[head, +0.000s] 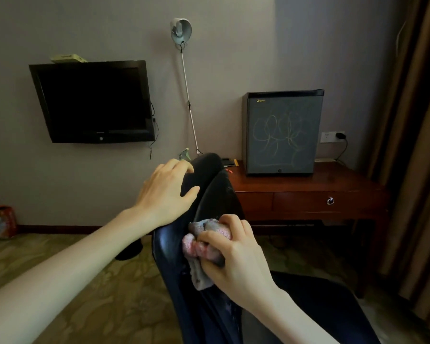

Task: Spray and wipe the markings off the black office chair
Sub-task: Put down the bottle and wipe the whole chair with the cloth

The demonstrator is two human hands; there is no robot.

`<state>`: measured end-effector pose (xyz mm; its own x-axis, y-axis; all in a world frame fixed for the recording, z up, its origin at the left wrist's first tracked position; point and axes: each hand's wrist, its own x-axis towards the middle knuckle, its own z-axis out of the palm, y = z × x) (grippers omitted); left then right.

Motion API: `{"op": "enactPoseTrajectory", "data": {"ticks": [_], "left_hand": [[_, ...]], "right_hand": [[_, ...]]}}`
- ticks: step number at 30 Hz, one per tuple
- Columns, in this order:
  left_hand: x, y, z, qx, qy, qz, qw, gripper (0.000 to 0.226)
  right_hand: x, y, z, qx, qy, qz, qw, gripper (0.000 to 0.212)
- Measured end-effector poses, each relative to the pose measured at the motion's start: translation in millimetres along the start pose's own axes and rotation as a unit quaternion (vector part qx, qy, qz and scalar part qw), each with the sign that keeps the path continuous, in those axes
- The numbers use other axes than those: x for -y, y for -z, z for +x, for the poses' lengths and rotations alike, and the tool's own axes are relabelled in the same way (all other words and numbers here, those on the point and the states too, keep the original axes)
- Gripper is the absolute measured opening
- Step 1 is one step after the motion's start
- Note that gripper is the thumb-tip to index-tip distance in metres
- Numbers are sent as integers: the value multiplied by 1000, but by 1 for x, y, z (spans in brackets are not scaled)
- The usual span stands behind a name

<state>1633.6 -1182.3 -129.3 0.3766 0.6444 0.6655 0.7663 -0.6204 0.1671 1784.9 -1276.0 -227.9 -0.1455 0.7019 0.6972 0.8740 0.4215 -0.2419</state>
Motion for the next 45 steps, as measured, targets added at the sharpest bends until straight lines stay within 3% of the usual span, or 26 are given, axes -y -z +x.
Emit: {"op": "enactPoseTrajectory", "data": {"ticks": [3, 8, 15, 23, 30, 35, 39, 45], "left_hand": [[3, -6, 1, -2, -4, -24, 1000, 30], [15, -14, 9, -1, -17, 1, 1000, 30], [17, -18, 21, 71, -100, -4, 992, 25], [17, -24, 30, 72, -115, -32, 990, 23], [19, -19, 24, 78, -107, -46, 990, 28], [18, -20, 23, 64, -105, -46, 991, 26], [15, -19, 21, 64, -116, -29, 991, 25], [10, -14, 17, 52, -109, -38, 992, 23]], "right_hand": [[-19, -15, 22, -18, -23, -13, 999, 39], [-82, -48, 99, 29, -124, -30, 991, 49], [-203, -94, 207, 50, -243, -76, 966, 47], [-265, -129, 248, 64, -282, -83, 954, 45], [-231, -108, 180, 63, -179, -41, 981, 41], [-139, -77, 77, 79, -126, -3, 989, 40], [-65, -53, -5, 45, -100, 51, 993, 35], [-13, -32, -49, 7, -61, 34, 998, 31]]}}
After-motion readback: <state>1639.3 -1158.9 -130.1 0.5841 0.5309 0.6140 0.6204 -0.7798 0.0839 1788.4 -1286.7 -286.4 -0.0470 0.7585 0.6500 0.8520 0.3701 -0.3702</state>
